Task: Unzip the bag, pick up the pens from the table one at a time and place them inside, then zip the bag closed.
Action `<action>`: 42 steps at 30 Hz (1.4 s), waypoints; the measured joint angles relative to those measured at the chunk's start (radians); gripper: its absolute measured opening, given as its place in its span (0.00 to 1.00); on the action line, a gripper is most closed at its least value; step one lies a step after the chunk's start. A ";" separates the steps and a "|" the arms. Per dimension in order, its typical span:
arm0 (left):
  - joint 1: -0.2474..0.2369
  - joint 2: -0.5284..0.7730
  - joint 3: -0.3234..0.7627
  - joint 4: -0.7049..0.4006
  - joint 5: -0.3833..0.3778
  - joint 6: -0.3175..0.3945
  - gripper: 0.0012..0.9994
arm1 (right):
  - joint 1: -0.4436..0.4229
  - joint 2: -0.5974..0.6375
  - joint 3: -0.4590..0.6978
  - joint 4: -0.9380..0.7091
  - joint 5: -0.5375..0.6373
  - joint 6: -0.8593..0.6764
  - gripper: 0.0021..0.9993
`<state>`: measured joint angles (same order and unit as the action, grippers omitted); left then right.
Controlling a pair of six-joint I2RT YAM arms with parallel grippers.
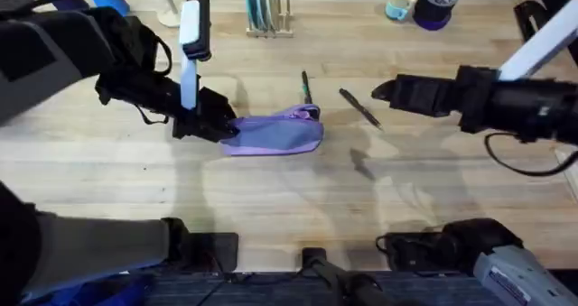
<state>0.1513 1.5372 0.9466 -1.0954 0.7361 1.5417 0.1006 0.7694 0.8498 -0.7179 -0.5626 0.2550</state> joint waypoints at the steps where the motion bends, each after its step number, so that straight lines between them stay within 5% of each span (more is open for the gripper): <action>1: 0.000 0.000 0.000 0.000 0.000 0.000 0.04 | -0.025 -0.003 -0.029 0.027 -0.034 0.003 1.00; 6: 0.000 0.000 0.000 0.000 0.000 0.000 0.04 | -0.120 0.017 -0.139 0.137 -0.199 0.034 1.00; 12: 0.000 0.000 0.000 0.000 0.000 0.000 0.04 | -0.130 0.152 -0.178 0.163 -0.348 0.069 1.00; 23: 0.000 0.000 0.000 0.000 0.000 0.000 0.04 | -0.130 0.323 -0.179 0.165 -0.381 0.094 1.00; 36: 0.000 0.000 0.000 0.000 0.000 0.000 0.04 | -0.125 0.330 -0.179 0.216 -0.381 0.098 1.00; 42: 0.000 0.000 0.000 0.000 0.000 0.000 0.04 | -0.045 0.330 -0.179 0.246 -0.344 0.108 1.00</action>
<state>0.1513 1.5372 0.9466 -1.0954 0.7361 1.5414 0.0555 1.0996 0.6708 -0.4724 -0.9067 0.3635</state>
